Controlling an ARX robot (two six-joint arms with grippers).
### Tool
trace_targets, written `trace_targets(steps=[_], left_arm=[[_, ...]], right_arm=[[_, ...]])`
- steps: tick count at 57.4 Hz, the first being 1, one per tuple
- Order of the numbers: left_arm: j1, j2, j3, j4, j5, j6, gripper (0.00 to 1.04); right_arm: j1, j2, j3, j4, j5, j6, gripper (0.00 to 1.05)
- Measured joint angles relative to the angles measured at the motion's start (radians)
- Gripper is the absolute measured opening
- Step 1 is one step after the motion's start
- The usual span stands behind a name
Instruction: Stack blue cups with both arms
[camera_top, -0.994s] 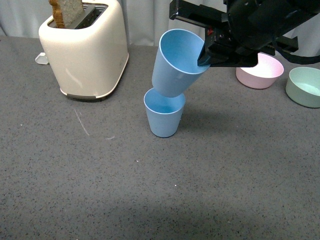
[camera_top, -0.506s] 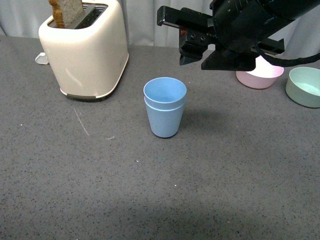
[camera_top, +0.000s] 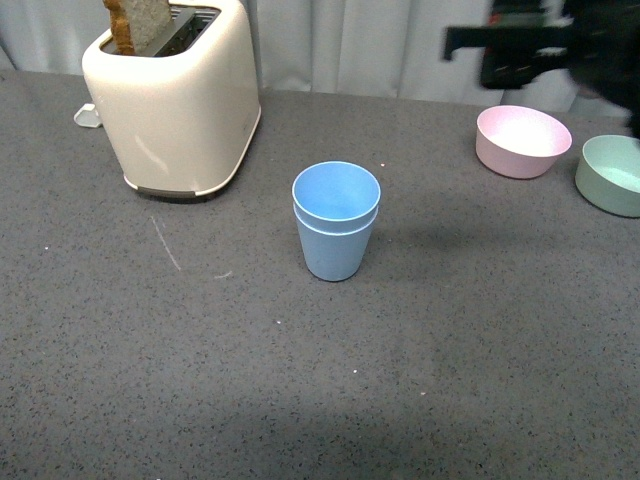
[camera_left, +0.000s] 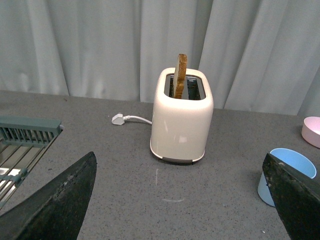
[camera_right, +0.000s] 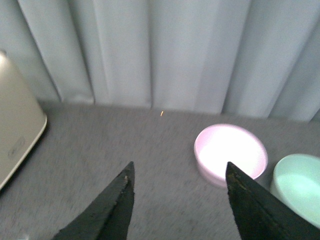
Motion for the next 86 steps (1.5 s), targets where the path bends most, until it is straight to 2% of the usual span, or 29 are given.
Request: trace_targets(steps=[2,5,6,12,15,19,32,51,53,57,86], left_arm=[[0.000,0.000,0.000,0.000,0.000,0.000,0.98],[0.000,0.000,0.000,0.000,0.000,0.000,0.98],[0.000,0.000,0.000,0.000,0.000,0.000,0.98],[0.000,0.000,0.000,0.000,0.003,0.000,0.98],[0.000,0.000,0.000,0.000,0.002,0.000,0.98],[0.000,0.000,0.000,0.000,0.002,0.000,0.98],[0.000,-0.001,0.000,0.000,0.002,0.000,0.98],[0.000,-0.001,0.000,0.000,0.002,0.000,0.98],[0.000,-0.001,0.000,0.000,0.002,0.000,0.98],[0.000,-0.001,0.000,0.000,0.002,0.000,0.98],[0.000,-0.001,0.000,0.000,0.002,0.000,0.98]], right_arm=[[-0.021,-0.049,-0.064,0.101,-0.011,-0.017,0.43],[-0.042,-0.101,-0.114,0.162,-0.024,-0.029,0.36],[-0.058,-0.140,-0.148,0.186,-0.037,-0.034,0.31],[-0.099,-0.229,-0.248,0.204,-0.070,-0.044,0.14],[-0.124,-0.274,-0.327,0.205,-0.101,-0.051,0.01],[-0.150,-0.300,-0.405,0.257,-0.132,-0.054,0.01],[-0.211,-0.470,-0.529,0.208,-0.187,-0.053,0.01],[-0.274,-0.746,-0.634,0.039,-0.255,-0.053,0.01],[-0.309,-0.783,-0.644,0.010,-0.309,-0.054,0.01],[-0.344,-0.854,-0.660,-0.045,-0.320,-0.053,0.01],[-0.350,-1.195,-0.696,-0.340,-0.328,-0.053,0.01]])
